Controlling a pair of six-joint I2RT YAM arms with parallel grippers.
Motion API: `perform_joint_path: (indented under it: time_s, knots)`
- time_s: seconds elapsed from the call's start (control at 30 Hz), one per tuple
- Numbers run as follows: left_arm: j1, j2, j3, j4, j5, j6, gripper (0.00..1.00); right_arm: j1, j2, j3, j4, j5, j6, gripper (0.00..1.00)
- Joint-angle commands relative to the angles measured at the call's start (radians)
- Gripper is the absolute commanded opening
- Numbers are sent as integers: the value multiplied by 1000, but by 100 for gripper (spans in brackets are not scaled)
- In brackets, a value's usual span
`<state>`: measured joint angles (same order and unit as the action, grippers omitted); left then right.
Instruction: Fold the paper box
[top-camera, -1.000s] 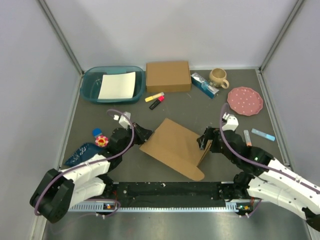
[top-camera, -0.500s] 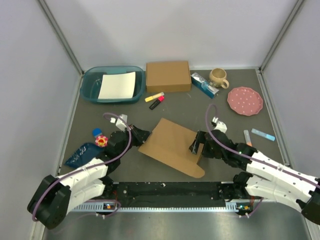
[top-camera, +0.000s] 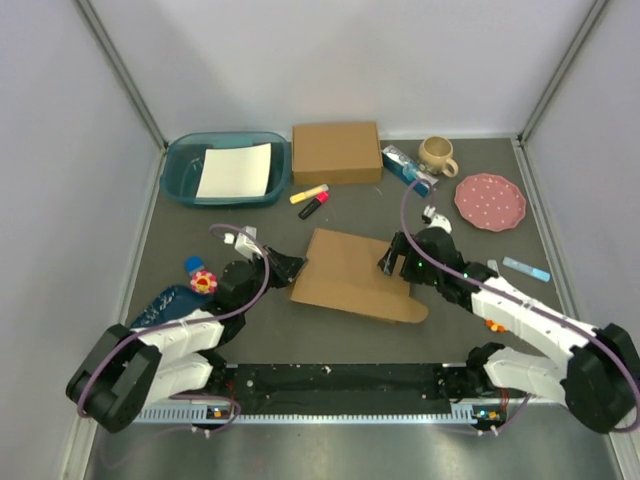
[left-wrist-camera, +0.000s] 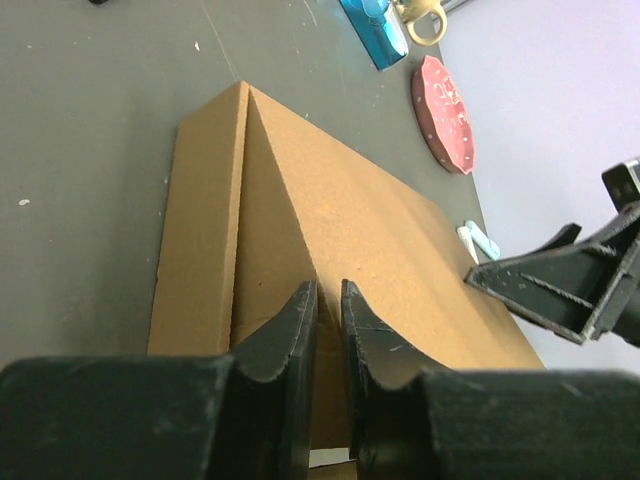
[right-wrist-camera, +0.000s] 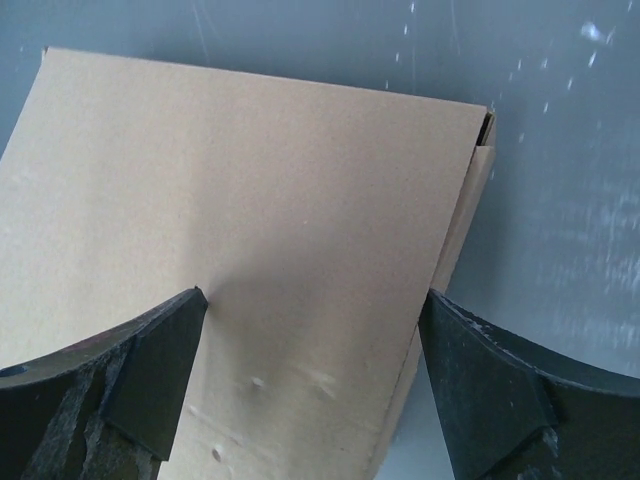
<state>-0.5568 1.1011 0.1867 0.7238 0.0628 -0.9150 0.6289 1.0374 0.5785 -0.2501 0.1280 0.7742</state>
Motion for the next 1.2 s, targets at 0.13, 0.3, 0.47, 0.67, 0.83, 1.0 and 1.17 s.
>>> perform_joint_path:
  time_s: [0.13, 0.3, 0.47, 0.67, 0.83, 1.0, 1.17]
  knots:
    - [-25, 60, 23, -126, 39, 19, 20, -63, 173, 161, 63, -79, -185, 88]
    - [-25, 25, 56, -202, -15, 41, 21, -86, 104, 176, -18, -62, -211, 88]
    - [-25, -10, 43, -238, -54, 42, 22, -87, -43, 130, -87, -94, -171, 89]
    - [-25, -14, 14, -231, -54, 25, 22, -86, -134, 35, -94, -198, -81, 88]
    - [-29, -32, 0, -233, -54, 18, 22, -84, -139, -14, -110, -235, -55, 86]
    - [-41, -64, -13, -247, -55, 5, 22, -84, -122, -49, -92, -268, -43, 83]
    - [-58, -90, -46, -251, -54, -15, 21, -84, -102, -100, -31, -278, -21, 69]
